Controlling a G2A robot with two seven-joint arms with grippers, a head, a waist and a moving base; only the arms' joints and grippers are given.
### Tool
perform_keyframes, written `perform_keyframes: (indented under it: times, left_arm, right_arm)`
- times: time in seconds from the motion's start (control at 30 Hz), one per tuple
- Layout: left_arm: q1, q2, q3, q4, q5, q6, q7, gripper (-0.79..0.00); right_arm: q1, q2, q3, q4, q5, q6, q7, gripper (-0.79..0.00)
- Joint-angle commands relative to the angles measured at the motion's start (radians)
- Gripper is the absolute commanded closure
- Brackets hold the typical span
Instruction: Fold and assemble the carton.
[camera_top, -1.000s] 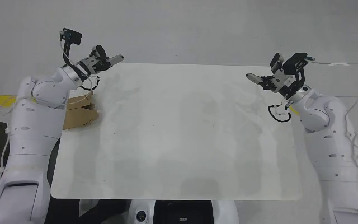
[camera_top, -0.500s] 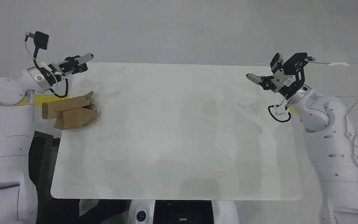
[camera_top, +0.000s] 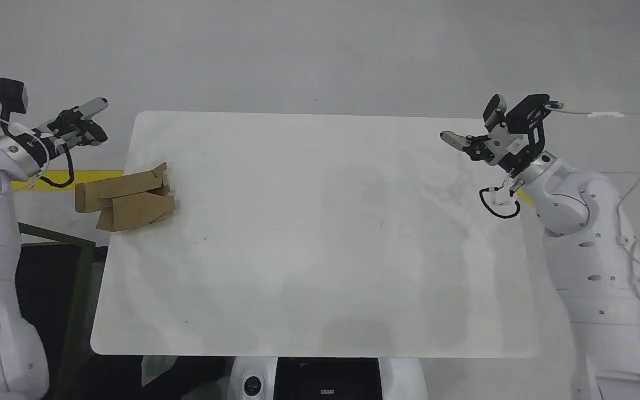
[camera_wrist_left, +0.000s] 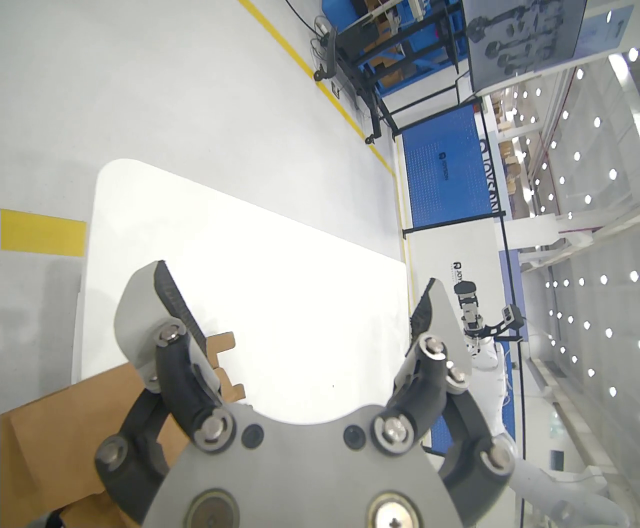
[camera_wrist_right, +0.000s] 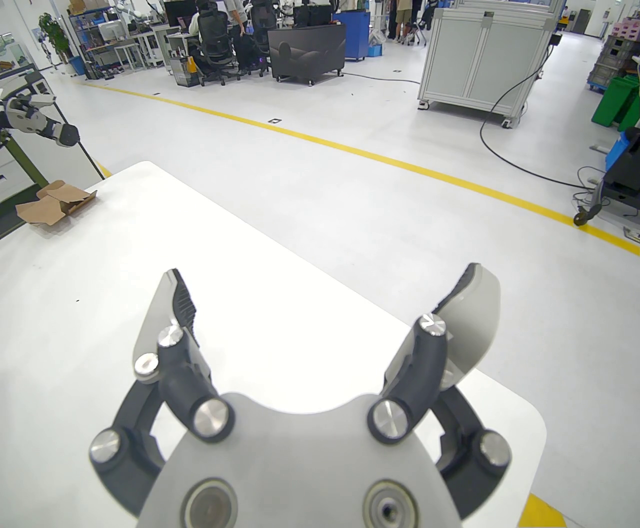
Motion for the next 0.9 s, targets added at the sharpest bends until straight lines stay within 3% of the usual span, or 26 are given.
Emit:
perform_keyframes:
  times: [0.0,0.4,0.73,0.87]
  left_arm:
    - [-0.007,0.007,-0.011,0.030,0.006,0.008,0.017,-0.785]
    - [-0.007,0.055,-0.046,0.174,0.158,0.075,0.203,-0.785]
    - [-0.009,0.062,0.030,0.220,0.350,0.201,0.327,-0.785]
    - [-0.009,0.064,0.069,0.224,0.427,0.202,0.309,-0.785]
  right_arm:
    - [0.000,0.000,0.000,0.000,0.000,0.000,0.000,-0.785]
    - [0.000,0.000,0.000,0.000,0.000,0.000,0.000,-0.785]
    - [0.000,0.000,0.000,0.000,0.000,0.000,0.000,-0.785]
    - [0.000,0.000,0.000,0.000,0.000,0.000,0.000,-0.785]
